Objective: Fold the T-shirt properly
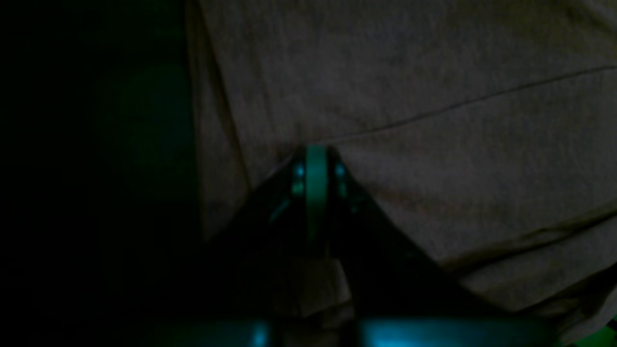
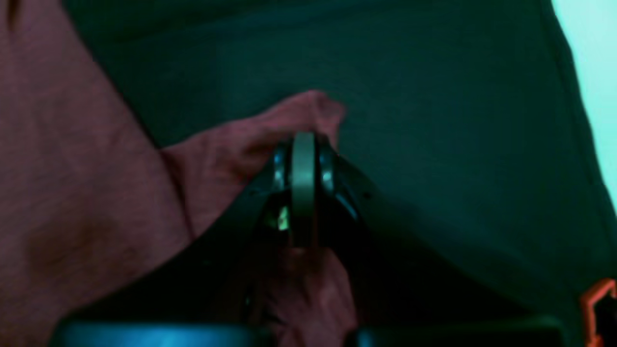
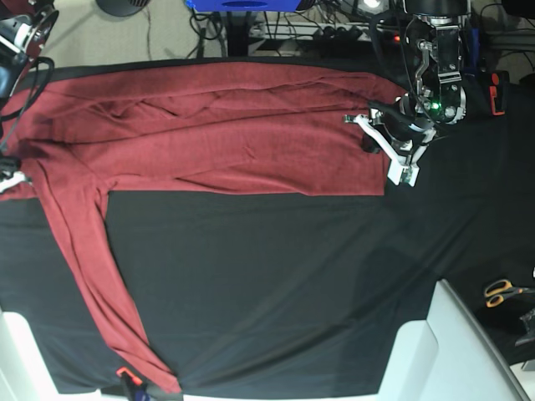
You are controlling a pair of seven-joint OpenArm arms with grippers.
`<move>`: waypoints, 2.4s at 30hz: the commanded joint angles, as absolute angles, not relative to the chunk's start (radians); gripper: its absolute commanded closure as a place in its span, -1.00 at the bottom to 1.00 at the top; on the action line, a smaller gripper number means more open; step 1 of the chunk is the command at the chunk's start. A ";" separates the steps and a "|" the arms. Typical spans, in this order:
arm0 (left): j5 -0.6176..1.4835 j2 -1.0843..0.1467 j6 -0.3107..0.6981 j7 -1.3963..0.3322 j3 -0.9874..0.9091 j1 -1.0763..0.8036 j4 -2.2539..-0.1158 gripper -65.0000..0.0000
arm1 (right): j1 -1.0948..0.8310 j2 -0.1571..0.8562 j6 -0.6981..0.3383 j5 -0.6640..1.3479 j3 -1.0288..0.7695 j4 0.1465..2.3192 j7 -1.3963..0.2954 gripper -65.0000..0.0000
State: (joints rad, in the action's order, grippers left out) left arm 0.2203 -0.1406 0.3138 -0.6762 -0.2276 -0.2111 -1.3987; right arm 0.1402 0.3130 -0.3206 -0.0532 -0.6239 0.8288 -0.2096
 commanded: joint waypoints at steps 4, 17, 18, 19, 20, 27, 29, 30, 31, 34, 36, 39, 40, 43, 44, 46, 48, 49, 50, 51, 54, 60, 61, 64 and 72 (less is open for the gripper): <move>0.185 -0.150 0.291 -0.720 -0.231 -0.220 -1.402 1.00 | 0.179 0.344 -0.309 -0.048 -0.624 0.789 -0.186 0.99; 0.185 -0.150 0.291 -0.720 -0.231 -0.220 -1.406 1.00 | 0.127 0.354 -0.309 -0.048 -0.628 0.961 -0.189 0.99; 0.185 -0.150 0.291 -0.720 -0.231 -0.220 -1.406 1.00 | 0.117 0.343 -0.309 -0.048 -0.627 0.990 -0.189 0.99; 0.185 -0.150 0.291 -0.720 -0.231 -0.220 -1.406 1.00 | 0.107 0.335 -0.309 -0.048 -0.625 1.015 -0.191 0.99; 0.185 -0.150 0.291 -0.720 -0.231 -0.220 -1.406 1.00 | 0.104 0.331 -0.311 -0.048 -0.625 1.029 -0.193 0.99; 0.185 -0.150 0.291 -0.720 -0.231 -0.216 -1.403 1.00 | 0.133 0.334 -0.311 -0.048 -0.544 0.970 -0.242 0.99; 0.185 -0.150 0.291 -0.720 -0.231 -0.216 -1.399 1.00 | 0.151 0.335 -0.311 -0.048 -0.516 0.947 -0.242 0.99; 0.185 -0.150 0.291 -0.720 -0.231 -0.217 -1.400 1.00 | 0.160 0.335 -0.311 -0.048 -0.510 0.932 -0.242 0.99; 0.185 -0.150 0.291 -0.720 -0.231 -0.219 -1.403 1.00 | 0.166 0.335 -0.311 -0.048 -0.509 0.918 -0.242 0.99; 0.185 -0.150 0.291 -0.720 -0.231 -0.220 -1.405 1.00 | 0.200 0.349 -0.311 -0.048 -0.506 0.865 -0.242 0.99; 0.185 -0.150 0.291 -0.720 -0.231 -0.220 -1.405 1.00 | 0.228 0.361 -0.309 -0.048 -0.506 0.788 -0.239 0.99; 0.185 -0.150 0.291 -0.720 -0.231 -0.220 -1.405 1.00 | 0.263 0.386 -0.309 -0.048 -0.506 0.657 -0.179 0.99; 0.185 -0.150 0.291 -0.720 -0.231 -0.220 -1.405 1.00 | 0.269 0.394 -0.309 -0.048 -0.506 0.616 -0.156 0.99; 0.185 -0.150 0.291 -0.720 -0.231 -0.220 -1.400 1.00 | 0.278 0.401 -0.309 -0.048 -0.506 0.545 -0.108 0.99; 0.185 -0.150 0.291 -0.720 -0.231 -0.220 -1.400 1.00 | 0.278 0.401 -0.309 -0.048 -0.506 0.545 -0.104 0.99; 0.185 -0.150 0.291 -0.720 -0.231 -0.220 -1.402 1.00 | 0.277 0.401 -0.309 -0.048 -0.507 0.547 -0.101 0.99; 0.185 -0.150 0.291 -0.720 -0.231 -0.220 -1.405 1.00 | 0.277 0.401 -0.309 -0.044 -0.513 0.561 -0.096 0.99; 0.185 -0.150 0.291 -0.720 -0.231 -0.220 -1.406 1.00 | 0.272 0.398 -0.309 -0.042 -0.515 0.593 -0.084 0.99; 0.185 -0.150 0.291 -0.720 -0.232 -0.220 -1.408 1.00 | 0.251 0.394 -0.309 -0.042 -0.515 0.638 -0.073 0.99; 0.185 -0.150 0.291 -0.720 -0.236 -0.220 -1.408 1.00 | 0.225 0.390 -0.309 -0.042 -0.515 0.690 -0.065 0.99; 0.185 -0.150 0.291 -0.720 -0.240 -0.217 -1.408 1.00 | 0.188 0.361 -0.309 -0.045 -0.510 0.840 -0.088 0.98; 0.185 -0.150 0.291 -0.720 -0.239 -0.217 -1.409 1.00 | 0.177 0.318 -0.318 -0.047 -0.506 1.081 -0.271 0.97; 0.185 -0.150 0.291 -0.720 -0.237 -0.219 -1.409 1.00 | 0.180 0.311 -0.320 -0.045 -0.506 1.095 -0.295 0.93; 0.185 -0.150 0.291 -0.720 -0.234 -0.220 -1.411 1.00 | 0.237 0.302 -0.332 -0.042 -0.472 1.053 -0.311 0.67; 0.185 -0.150 0.291 -0.731 -0.240 -0.249 -1.549 1.00 | 0.364 0.306 -0.414 -0.047 -0.312 0.814 -0.311 -0.10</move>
